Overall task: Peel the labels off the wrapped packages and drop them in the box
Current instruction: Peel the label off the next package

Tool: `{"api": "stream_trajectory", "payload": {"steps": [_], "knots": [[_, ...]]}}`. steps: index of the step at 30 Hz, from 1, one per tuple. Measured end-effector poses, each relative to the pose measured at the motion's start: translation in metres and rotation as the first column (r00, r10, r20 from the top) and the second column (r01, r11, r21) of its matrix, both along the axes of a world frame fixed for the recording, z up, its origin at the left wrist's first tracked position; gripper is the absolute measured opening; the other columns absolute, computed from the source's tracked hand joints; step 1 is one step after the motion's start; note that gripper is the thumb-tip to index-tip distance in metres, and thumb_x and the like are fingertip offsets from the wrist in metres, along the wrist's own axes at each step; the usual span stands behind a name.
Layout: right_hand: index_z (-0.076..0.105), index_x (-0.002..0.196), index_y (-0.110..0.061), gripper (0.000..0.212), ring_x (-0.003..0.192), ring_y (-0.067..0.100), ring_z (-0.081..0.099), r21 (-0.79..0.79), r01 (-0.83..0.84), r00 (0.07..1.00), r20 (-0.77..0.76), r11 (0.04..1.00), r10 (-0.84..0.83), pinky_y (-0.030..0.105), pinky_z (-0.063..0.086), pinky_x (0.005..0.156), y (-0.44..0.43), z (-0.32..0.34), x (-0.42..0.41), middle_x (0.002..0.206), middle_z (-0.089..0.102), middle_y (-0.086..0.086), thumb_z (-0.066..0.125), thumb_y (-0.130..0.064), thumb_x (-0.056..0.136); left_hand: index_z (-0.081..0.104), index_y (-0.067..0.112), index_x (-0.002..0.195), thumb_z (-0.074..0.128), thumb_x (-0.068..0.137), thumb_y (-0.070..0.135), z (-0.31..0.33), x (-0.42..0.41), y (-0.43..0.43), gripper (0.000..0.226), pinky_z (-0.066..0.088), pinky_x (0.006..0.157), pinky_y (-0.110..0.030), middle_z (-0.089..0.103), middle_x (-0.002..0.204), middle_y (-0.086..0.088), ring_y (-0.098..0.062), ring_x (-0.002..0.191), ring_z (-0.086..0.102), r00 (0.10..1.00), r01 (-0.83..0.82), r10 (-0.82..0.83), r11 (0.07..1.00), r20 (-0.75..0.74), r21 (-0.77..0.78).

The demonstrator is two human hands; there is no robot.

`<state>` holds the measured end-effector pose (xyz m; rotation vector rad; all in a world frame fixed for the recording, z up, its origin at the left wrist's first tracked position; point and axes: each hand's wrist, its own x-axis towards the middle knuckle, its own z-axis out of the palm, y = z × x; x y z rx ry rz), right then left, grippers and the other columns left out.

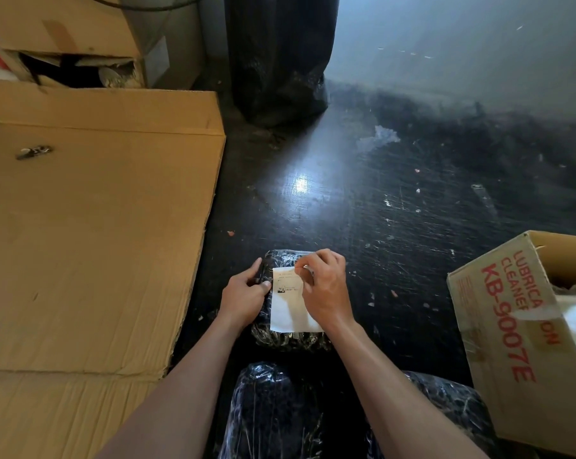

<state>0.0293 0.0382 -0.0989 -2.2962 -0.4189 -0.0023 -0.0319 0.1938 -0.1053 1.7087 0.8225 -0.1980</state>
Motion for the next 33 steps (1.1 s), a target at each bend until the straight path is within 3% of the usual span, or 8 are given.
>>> {"api": "stream_trajectory", "payload": {"steps": [7,12,15,17,20,22,29,33], "knots": [[0.068,0.091,-0.023,0.024,0.109,0.018,0.046,0.039,-0.022,0.984,-0.177,0.999,0.029,0.015,0.041,0.078,-0.008,0.008,0.009,0.099,0.052,-0.009,0.062,0.0,0.095,0.022,0.055,0.153,0.053,0.102,0.017,0.011,0.01,0.007,0.071,0.05,0.087,-0.026,0.053,0.147,0.005,-0.012,0.115,0.06,0.936,0.35,-0.351,0.935,0.007,0.059],[0.068,0.089,-0.022,0.024,0.106,0.023,0.054,0.065,-0.041,0.98,-0.193,0.997,0.053,0.012,0.04,0.075,-0.009,0.008,0.013,0.102,0.055,-0.002,0.063,0.001,0.094,0.028,0.066,0.144,0.053,0.101,0.018,0.013,0.012,0.015,0.069,0.064,0.069,-0.043,0.057,0.135,0.007,-0.019,0.107,0.065,0.931,0.365,-0.365,0.931,-0.006,-0.019],[0.068,0.089,-0.019,0.023,0.107,0.02,0.052,0.071,-0.07,0.984,-0.161,0.995,0.081,0.007,0.041,0.073,-0.011,0.01,0.009,0.1,0.057,-0.003,0.064,0.003,0.093,0.033,0.066,0.142,0.055,0.099,0.017,0.011,0.012,0.013,0.069,0.064,0.07,-0.038,0.061,0.132,0.006,-0.017,0.105,0.066,0.942,0.335,-0.335,0.942,-0.002,0.017],[0.069,0.091,-0.017,0.022,0.11,0.018,0.047,0.07,-0.096,0.987,-0.12,0.993,0.104,0.013,0.042,0.078,-0.011,0.011,0.005,0.099,0.059,-0.004,0.063,0.004,0.093,0.035,0.065,0.142,0.056,0.097,0.016,0.01,0.012,0.011,0.069,0.062,0.073,-0.035,0.064,0.131,0.007,-0.016,0.106,0.066,0.953,0.302,-0.302,0.952,0.006,0.043],[0.069,0.093,-0.018,0.017,0.113,0.018,0.043,-0.017,-0.085,0.996,0.024,0.996,0.085,0.042,0.045,0.094,-0.013,0.006,-0.005,0.099,0.061,-0.008,0.066,-0.001,0.092,0.036,0.061,0.144,0.057,0.096,0.016,0.008,0.011,0.01,0.069,0.057,0.09,-0.036,0.063,0.136,0.004,-0.017,0.112,0.064,0.958,0.284,-0.286,0.955,0.004,0.088],[0.068,0.092,-0.021,0.014,0.115,0.019,0.044,-0.086,-0.04,0.994,0.101,0.995,0.049,0.054,0.034,0.106,-0.013,0.003,-0.011,0.099,0.062,-0.009,0.067,-0.007,0.092,0.037,0.058,0.146,0.058,0.095,0.017,0.006,0.011,0.008,0.069,0.053,0.099,-0.04,0.063,0.138,0.003,-0.018,0.115,0.063,0.96,0.278,-0.279,0.955,-0.002,0.109],[0.07,0.093,-0.022,0.012,0.116,0.018,0.04,-0.046,0.008,0.989,0.147,0.999,-0.001,0.055,0.032,0.102,-0.016,0.009,-0.023,0.103,0.062,-0.008,0.069,-0.01,0.092,0.04,0.055,0.147,0.058,0.092,0.017,0.004,0.011,0.003,0.069,0.05,0.104,-0.039,0.065,0.136,0.006,-0.018,0.119,0.061,0.972,0.232,-0.233,0.96,-0.01,0.157],[0.068,0.096,-0.024,0.011,0.121,0.018,0.041,-0.015,-0.013,0.988,0.155,1.0,0.015,0.053,0.032,0.103,-0.022,0.019,-0.031,0.102,0.065,-0.015,0.067,-0.013,0.096,0.038,0.056,0.147,0.057,0.092,0.017,0.004,0.011,0.0,0.07,0.056,0.095,-0.044,0.065,0.135,0.006,-0.02,0.115,0.061,0.977,0.211,-0.214,0.968,0.008,0.139]]}}
